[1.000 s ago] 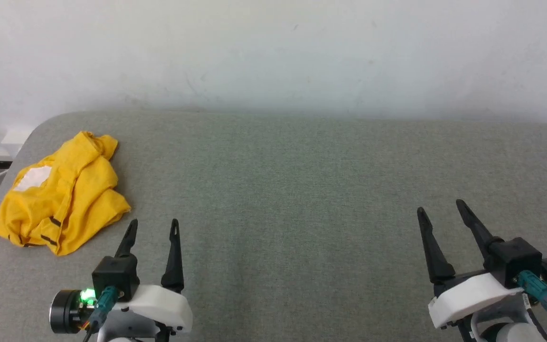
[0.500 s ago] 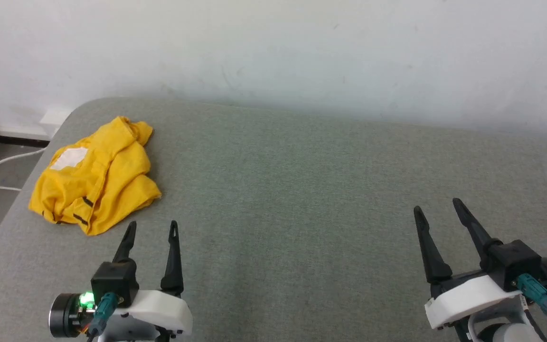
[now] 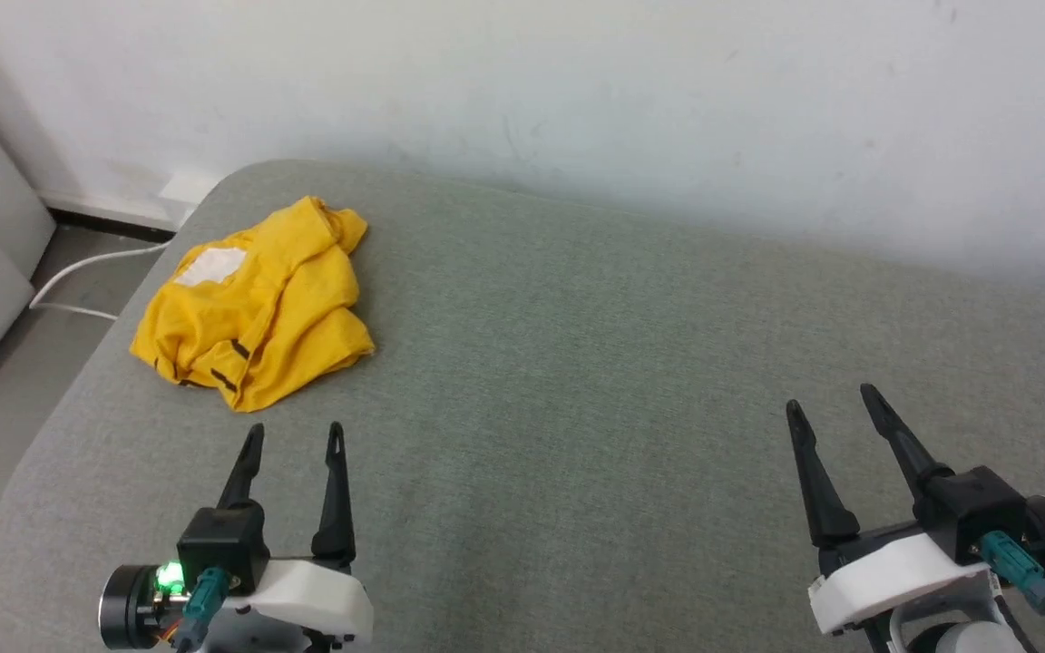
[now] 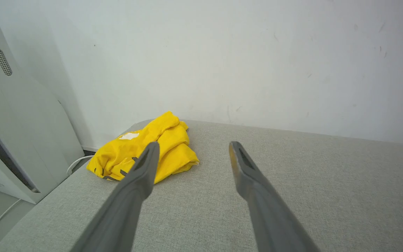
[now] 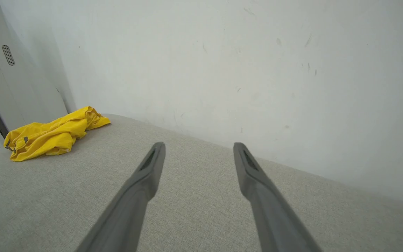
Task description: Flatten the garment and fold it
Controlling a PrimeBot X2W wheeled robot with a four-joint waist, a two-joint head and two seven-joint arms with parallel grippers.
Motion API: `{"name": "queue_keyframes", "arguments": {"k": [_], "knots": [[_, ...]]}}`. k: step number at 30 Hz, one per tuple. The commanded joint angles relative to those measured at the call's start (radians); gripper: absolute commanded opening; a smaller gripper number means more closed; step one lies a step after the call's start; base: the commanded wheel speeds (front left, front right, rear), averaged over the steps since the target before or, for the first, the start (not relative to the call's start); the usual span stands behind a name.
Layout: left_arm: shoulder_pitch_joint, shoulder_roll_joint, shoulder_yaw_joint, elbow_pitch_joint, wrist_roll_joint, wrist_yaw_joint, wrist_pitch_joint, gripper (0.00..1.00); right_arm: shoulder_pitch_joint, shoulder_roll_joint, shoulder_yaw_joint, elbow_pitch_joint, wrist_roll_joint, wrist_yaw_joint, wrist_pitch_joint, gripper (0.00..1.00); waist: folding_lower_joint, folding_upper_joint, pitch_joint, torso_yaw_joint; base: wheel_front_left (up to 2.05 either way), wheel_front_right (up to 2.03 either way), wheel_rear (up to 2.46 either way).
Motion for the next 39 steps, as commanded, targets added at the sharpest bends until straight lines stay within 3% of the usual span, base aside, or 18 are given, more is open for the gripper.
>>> {"name": "queue_keyframes", "arguments": {"k": [1,39], "knots": [[0.015,-0.001,-0.004,-0.006,-0.003,0.008,-0.010,1.00,0.007,0.002,0.002,0.000,0.002,-0.001,-0.010,1.00,-0.0001,0.0000,-0.003,0.024,0.00,0.00,0.00],[0.050,-0.002,-0.026,-0.010,-0.010,0.026,-0.089,1.00,0.015,0.003,0.045,0.035,0.013,-0.002,-0.089,1.00,-0.0001,0.0000,-0.009,0.240,0.00,0.00,0.00]]}}
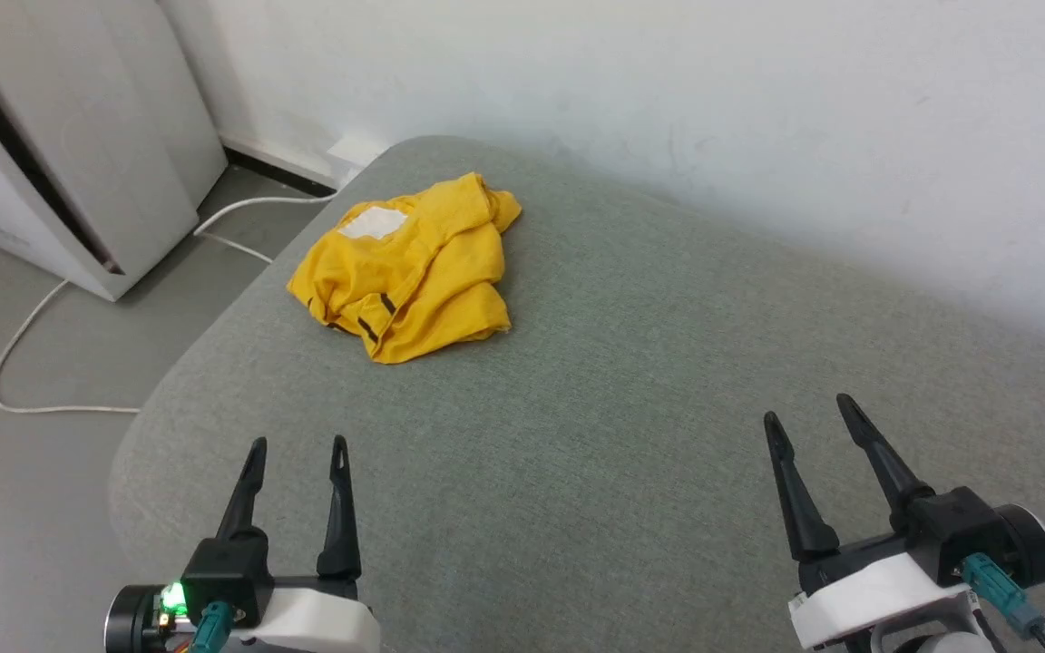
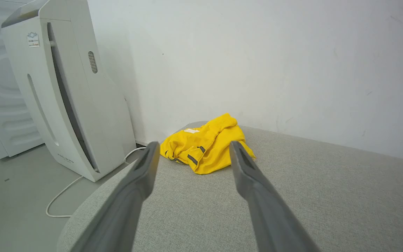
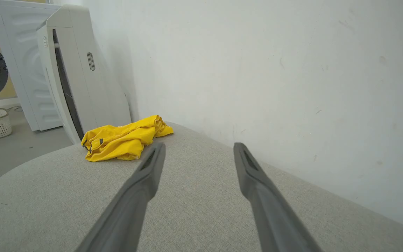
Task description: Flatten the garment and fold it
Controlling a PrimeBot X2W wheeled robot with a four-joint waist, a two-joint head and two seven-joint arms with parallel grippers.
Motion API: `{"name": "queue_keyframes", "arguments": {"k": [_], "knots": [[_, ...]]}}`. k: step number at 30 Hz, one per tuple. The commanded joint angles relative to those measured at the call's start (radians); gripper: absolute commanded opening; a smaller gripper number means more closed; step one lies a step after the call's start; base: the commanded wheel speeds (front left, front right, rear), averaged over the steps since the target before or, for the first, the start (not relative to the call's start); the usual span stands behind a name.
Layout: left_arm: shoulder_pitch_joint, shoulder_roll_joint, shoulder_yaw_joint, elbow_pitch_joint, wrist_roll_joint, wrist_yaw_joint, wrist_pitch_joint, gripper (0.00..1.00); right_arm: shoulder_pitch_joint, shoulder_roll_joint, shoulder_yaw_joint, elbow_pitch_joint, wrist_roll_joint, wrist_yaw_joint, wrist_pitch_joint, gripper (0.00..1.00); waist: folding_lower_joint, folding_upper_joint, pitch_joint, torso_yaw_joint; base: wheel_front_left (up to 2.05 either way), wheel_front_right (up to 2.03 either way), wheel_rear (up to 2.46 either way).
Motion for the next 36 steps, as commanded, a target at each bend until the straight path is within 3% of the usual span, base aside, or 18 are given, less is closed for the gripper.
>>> {"name": "queue_keyframes", "arguments": {"k": [1,14,28,36], "knots": [[0.012,-0.002,-0.004,-0.004,-0.007,0.008,-0.012,1.00,0.007,0.003,0.004,0.003,0.004,-0.002,-0.011,1.00,0.0000,0.0000,0.006,0.019,0.00,0.00,0.00],[0.014,-0.002,-0.015,-0.008,-0.009,0.023,-0.039,1.00,0.000,0.003,0.011,0.021,0.025,-0.002,-0.038,1.00,0.0000,0.0000,0.019,0.074,0.00,0.00,0.00],[0.006,-0.002,-0.016,-0.004,-0.005,0.017,-0.039,1.00,-0.006,0.003,0.013,0.027,0.035,-0.002,-0.038,1.00,0.0000,0.0000,0.021,0.067,0.00,0.00,0.00],[-0.030,-0.002,0.001,0.040,-0.049,-0.007,-0.039,1.00,-0.030,0.003,0.031,0.016,0.007,-0.002,-0.038,1.00,0.0000,0.0000,0.076,0.021,0.00,0.00,0.00]]}}
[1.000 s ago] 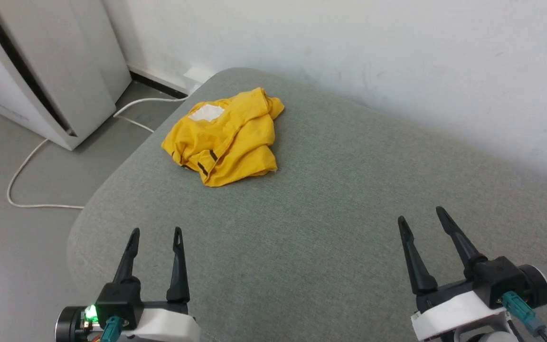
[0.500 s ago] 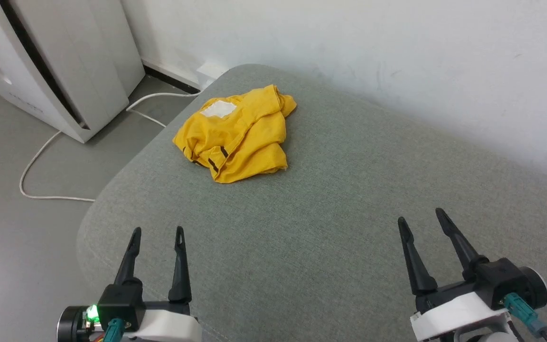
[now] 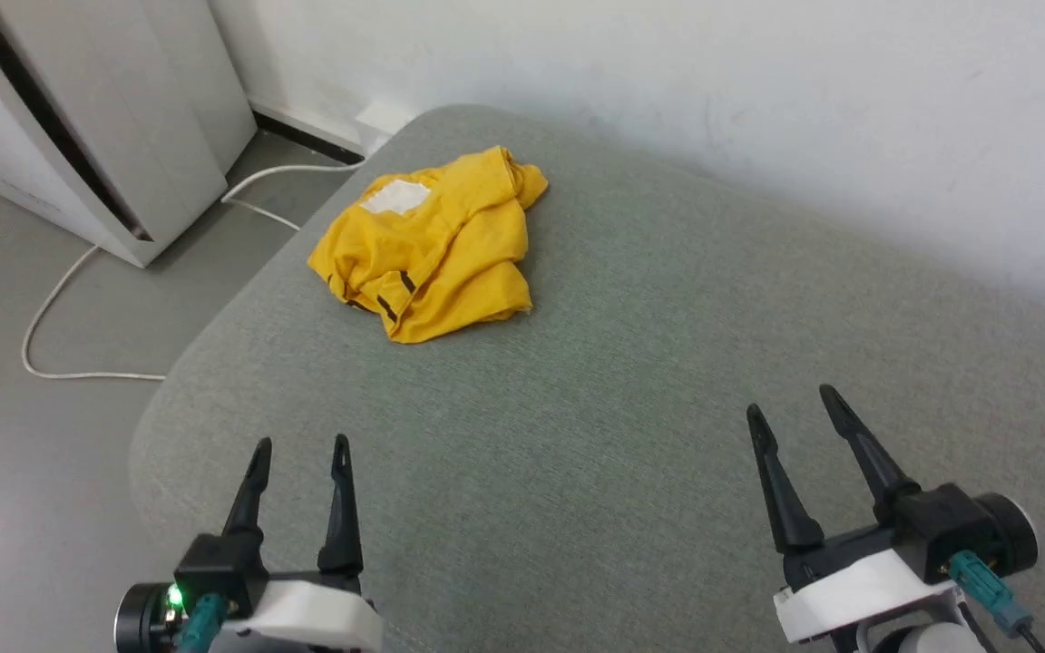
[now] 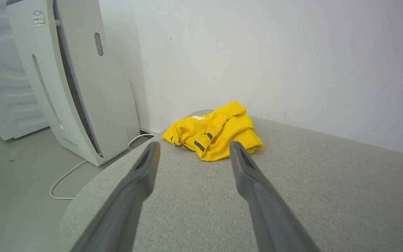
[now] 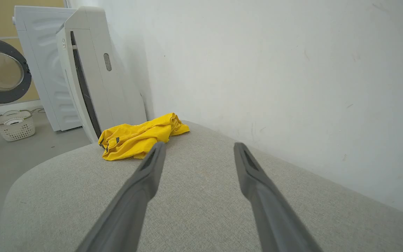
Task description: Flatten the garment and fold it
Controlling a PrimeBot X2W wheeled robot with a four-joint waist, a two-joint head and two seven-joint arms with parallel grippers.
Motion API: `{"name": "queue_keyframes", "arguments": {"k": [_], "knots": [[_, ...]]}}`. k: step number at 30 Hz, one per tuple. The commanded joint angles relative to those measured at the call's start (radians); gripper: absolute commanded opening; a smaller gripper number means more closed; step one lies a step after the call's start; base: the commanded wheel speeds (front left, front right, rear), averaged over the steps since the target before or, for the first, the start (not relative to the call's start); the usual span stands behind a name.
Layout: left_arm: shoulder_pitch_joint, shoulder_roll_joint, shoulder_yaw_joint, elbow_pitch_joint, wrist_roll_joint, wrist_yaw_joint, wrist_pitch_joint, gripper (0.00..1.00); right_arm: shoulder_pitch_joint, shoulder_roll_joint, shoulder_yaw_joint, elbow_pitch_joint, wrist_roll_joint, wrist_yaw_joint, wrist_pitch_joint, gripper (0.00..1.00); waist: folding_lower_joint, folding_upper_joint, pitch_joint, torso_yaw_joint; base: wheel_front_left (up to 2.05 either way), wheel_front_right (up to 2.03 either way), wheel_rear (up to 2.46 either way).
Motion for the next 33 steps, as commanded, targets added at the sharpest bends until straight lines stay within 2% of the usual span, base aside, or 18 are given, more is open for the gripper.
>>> {"name": "queue_keyframes", "arguments": {"k": [1,3,6,15,19,27,33], "knots": [[-0.031,-0.002,0.005,0.016,-0.025,-0.012,-0.005,1.00,-0.018,0.002,0.003,-0.009,-0.012,-0.002,-0.005,1.00,0.0000,0.0000,0.038,-0.034,0.00,0.00,0.00],[-0.071,0.004,0.008,0.070,-0.055,-0.031,0.004,1.00,-0.026,0.002,0.006,-0.018,-0.026,-0.002,-0.005,1.00,0.0000,0.0000,0.070,-0.058,0.00,0.00,0.00],[-0.171,0.030,0.017,0.143,-0.079,-0.060,0.070,1.00,-0.036,0.002,0.005,-0.024,-0.059,-0.002,-0.005,1.00,0.0000,0.0000,0.130,-0.094,0.00,0.00,0.00],[-0.518,0.148,0.051,0.293,-0.146,-0.139,0.304,1.00,-0.087,-0.049,0.021,-0.081,-0.090,-0.002,-0.005,1.00,0.0000,0.0000,0.337,-0.205,0.00,0.00,0.00],[-0.648,0.202,0.047,0.378,-0.196,-0.173,0.441,1.00,-0.100,-0.073,0.028,-0.120,-0.094,-0.002,-0.005,1.00,0.0000,0.0000,0.416,-0.245,0.00,0.00,0.00],[-0.848,0.324,0.009,0.538,-0.330,-0.197,0.719,1.00,-0.145,-0.074,0.038,-0.178,-0.087,-0.002,-0.005,1.00,0.0000,0.0000,0.512,-0.328,0.00,0.00,0.00],[-0.885,0.386,-0.033,0.643,-0.427,-0.198,0.887,1.00,-0.152,-0.063,0.039,-0.180,-0.084,-0.002,-0.005,1.00,0.0000,0.0000,0.541,-0.375,0.00,0.00,0.00]]}}
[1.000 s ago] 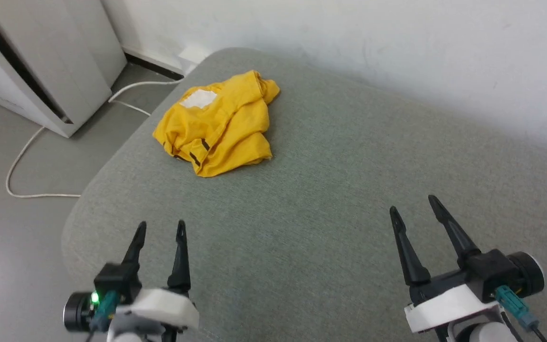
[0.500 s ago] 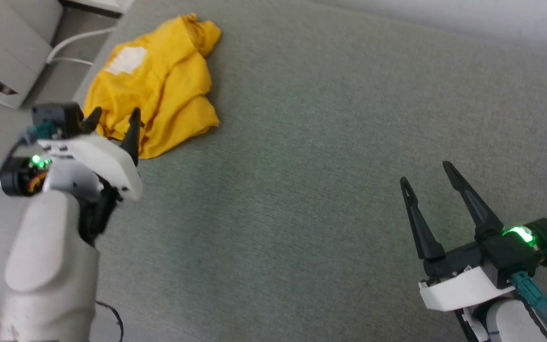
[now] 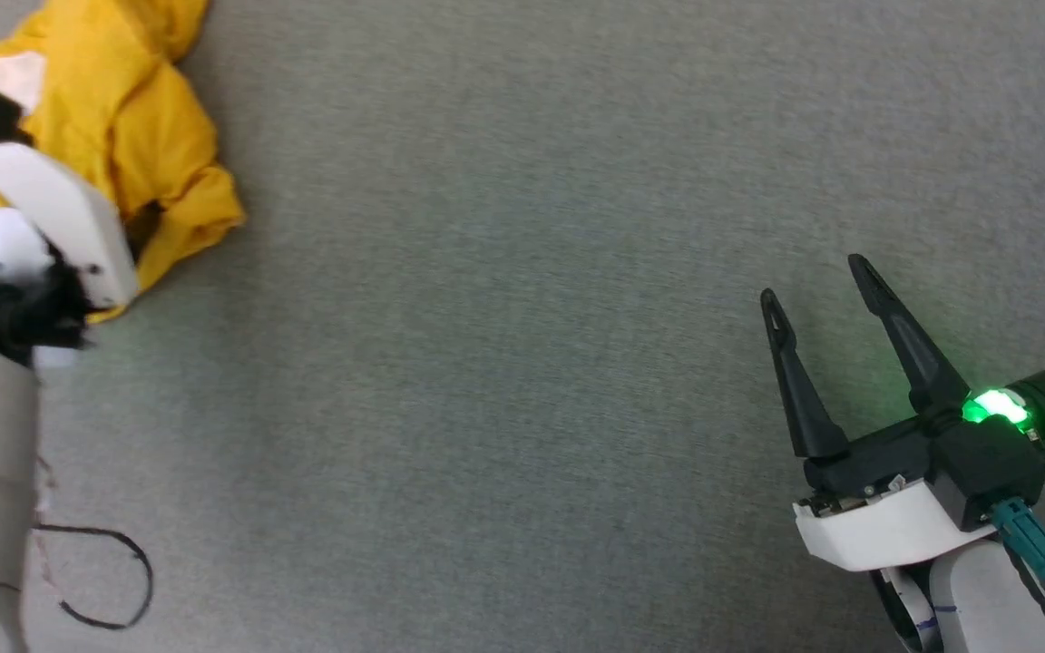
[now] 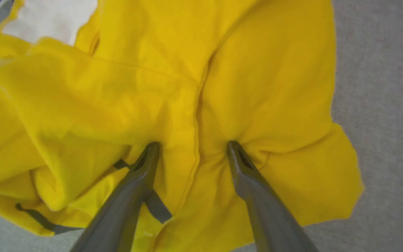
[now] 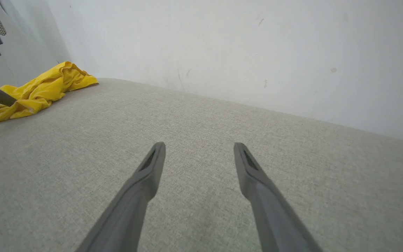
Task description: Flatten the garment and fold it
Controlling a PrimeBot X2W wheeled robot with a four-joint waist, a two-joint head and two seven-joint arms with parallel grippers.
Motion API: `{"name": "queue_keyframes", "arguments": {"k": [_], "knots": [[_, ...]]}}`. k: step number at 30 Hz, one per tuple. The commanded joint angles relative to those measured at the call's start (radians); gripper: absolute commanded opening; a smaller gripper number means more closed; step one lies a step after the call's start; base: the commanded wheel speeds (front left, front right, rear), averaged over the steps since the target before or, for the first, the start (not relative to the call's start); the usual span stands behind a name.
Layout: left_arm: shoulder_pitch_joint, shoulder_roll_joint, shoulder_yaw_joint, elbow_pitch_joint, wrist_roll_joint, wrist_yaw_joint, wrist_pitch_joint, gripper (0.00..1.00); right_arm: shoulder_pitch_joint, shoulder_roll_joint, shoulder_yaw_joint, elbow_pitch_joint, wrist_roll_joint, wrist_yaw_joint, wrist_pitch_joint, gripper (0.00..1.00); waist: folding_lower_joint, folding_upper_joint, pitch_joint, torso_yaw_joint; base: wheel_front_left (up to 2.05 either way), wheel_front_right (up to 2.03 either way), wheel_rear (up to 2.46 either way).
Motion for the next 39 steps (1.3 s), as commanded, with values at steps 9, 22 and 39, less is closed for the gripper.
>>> {"name": "queue_keyframes", "arguments": {"k": [9,22,39], "knots": [[0.029,0.014,-0.027,0.094,-0.157,-0.007,0.179,0.00,-0.014,0.014,-0.014,0.021,0.004,-0.002,-0.005,1.00,0.0000,0.0000,0.036,-0.076,0.00,0.00,0.00],[-0.010,0.094,-0.003,-0.003,-0.186,-0.007,-0.149,0.00,0.014,0.042,-0.043,0.078,0.015,-0.002,-0.005,1.00,0.0000,0.0000,-0.183,-0.048,0.00,0.00,0.00],[0.013,0.048,-0.050,-0.403,-0.165,0.001,-0.474,0.00,0.098,0.067,-0.182,0.076,0.033,-0.002,-0.005,1.00,0.0000,0.0000,-0.461,-0.162,0.00,0.00,0.00]]}}
